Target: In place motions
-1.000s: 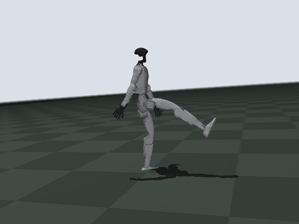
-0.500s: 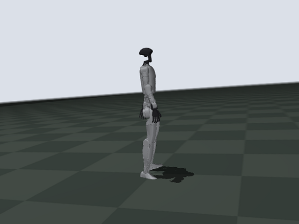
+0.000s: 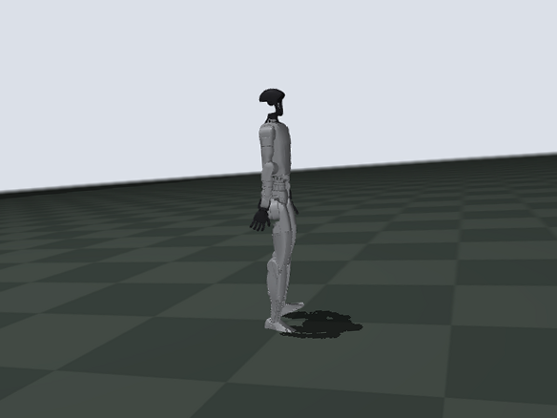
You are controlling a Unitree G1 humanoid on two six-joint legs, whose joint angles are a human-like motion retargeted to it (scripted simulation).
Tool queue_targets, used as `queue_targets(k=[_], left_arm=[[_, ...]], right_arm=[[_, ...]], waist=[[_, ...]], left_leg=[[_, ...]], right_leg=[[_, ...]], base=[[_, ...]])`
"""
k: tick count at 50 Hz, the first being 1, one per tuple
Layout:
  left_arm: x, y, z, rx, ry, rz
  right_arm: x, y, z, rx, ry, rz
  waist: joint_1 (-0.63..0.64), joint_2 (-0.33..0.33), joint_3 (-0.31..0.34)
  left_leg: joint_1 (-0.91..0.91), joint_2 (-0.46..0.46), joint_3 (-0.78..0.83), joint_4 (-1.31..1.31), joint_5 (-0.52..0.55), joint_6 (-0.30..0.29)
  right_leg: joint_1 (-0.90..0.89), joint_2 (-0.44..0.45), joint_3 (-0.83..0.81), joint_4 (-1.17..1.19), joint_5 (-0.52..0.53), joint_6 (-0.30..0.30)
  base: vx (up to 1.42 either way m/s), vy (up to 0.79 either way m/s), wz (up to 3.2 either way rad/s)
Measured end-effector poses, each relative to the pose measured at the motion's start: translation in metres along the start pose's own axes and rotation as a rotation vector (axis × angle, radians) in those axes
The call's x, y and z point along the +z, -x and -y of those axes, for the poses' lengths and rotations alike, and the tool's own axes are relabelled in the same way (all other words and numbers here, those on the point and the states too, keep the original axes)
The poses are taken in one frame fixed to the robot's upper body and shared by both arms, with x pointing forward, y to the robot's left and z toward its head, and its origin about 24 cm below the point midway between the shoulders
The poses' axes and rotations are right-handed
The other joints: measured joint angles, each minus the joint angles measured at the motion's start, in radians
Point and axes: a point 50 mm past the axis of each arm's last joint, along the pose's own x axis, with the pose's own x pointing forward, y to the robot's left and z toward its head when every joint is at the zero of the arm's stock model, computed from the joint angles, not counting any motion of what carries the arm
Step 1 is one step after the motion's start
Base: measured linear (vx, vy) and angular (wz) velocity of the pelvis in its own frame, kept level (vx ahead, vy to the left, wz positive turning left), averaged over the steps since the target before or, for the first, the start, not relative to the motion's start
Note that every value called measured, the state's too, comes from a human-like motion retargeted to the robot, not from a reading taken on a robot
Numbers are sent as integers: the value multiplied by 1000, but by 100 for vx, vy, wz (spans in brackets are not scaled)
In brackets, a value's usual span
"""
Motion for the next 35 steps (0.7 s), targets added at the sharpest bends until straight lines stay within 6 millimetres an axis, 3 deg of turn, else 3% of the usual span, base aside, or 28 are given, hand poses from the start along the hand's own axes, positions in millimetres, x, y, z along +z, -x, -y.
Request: queue_targets(k=[5, 10, 24, 35], left_arm=[[-23, 1, -3, 5, 19, -82], [-33, 3, -6, 13, 23, -119], [-11, 1, -4, 8, 18, -44], [-16, 2, -10, 19, 22, -78]], right_arm=[[8, 2, 4, -10, 46, 21], [22, 5, 10, -14, 55, 76], [54, 20, 34, -69, 104, 199], [59, 17, 22, -40, 117, 215]], waist=[[-9, 0, -5], [-2, -8, -8], [42, -38, 11], [42, -52, 14]], left_leg=[[-1, 7, 0, 3, -7, -4], [-5, 5, -7, 7, -12, -4], [-19, -21, -58, 23, -26, 8], [-27, -44, -85, 26, -27, 16]], right_leg=[[-2, 5, 1, 1, -1, -2], [-2, 3, 0, 3, -4, -2], [15, -22, -30, 11, -1, 2], [16, -34, -39, 26, 1, 0]], base=[[0, 0, 0], [0, 0, 0], [-1, 7, 15], [0, 2, 5]])
